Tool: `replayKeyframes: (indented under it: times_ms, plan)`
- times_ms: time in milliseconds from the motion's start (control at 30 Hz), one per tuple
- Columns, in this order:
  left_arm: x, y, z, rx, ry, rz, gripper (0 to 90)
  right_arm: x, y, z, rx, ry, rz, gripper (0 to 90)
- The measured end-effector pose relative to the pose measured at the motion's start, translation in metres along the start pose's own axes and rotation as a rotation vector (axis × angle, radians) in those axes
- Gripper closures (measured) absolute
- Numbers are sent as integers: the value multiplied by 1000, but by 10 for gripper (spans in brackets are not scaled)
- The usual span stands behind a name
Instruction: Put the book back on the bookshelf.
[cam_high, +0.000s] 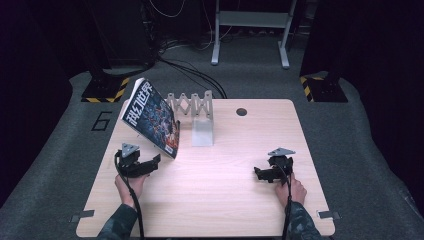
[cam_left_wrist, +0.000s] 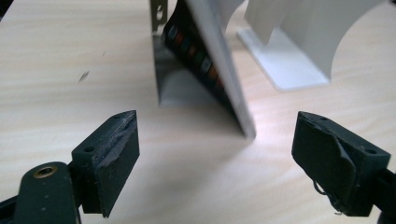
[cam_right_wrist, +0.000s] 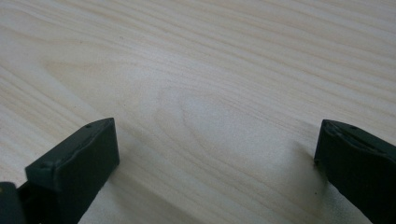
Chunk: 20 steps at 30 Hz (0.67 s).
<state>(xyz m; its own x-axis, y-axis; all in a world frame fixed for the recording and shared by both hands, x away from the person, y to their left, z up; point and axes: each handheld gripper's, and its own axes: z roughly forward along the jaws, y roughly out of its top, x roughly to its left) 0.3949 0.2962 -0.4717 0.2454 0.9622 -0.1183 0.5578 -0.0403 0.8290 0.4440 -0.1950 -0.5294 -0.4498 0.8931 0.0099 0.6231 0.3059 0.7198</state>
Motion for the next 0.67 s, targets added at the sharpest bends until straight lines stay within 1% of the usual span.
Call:
replayKeyframes:
  times_ms: [67, 100, 133, 200, 233, 267, 300, 333, 400, 500, 533, 567, 600, 633, 667]
  plan:
    - [4, -9, -3, 40, 17, 24, 135, 0, 0, 0, 10, 2, -1, 0]
    - [6, -14, -5, 51, 30, 34, 130, 0, 0, 0, 9, 1, -3, 0]
    - [10, -25, -6, 77, 54, 51, 126, 0, 0, 0, 9, 1, -3, 0]
    - [14, -34, -8, 116, 74, 71, 115, 0, 0, 0, 1, 1, -3, 0]
    - [14, -34, -8, 116, 74, 71, 112, 0, 0, 0, 1, 1, -3, 0]
    - [15, -38, -8, 124, 76, 64, 110, 0, 0, 0, 3, 1, -3, 0]
    - [17, -42, -9, 130, 84, 69, 110, 0, 0, 0, 3, 1, -3, 0]
    - [18, -48, -10, 154, 96, 81, 110, 0, 0, 0, 0, -2, 0, 0]
    - [19, -50, -9, 155, 101, 84, 109, 0, 0, 0, 2, 1, 0, 0]
    - [19, -56, -7, 178, 103, 87, 103, 0, 0, 0, 1, 1, 0, 0]
    - [19, -60, -5, 192, 104, 88, 102, 0, 0, 0, 2, 0, 1, 0]
    - [19, -60, -5, 192, 104, 88, 101, 0, 0, 0, 2, 0, 1, 0]
    - [19, -61, -5, 210, 101, 93, 101, 0, 0, 0, 1, 1, 0, 0]
    - [19, -64, -4, 200, 109, 97, 101, 0, 0, 0, 1, 0, 2, 0]
    - [20, -66, -3, 189, 109, 90, 101, 0, 0, 0, 1, -1, 2, 0]
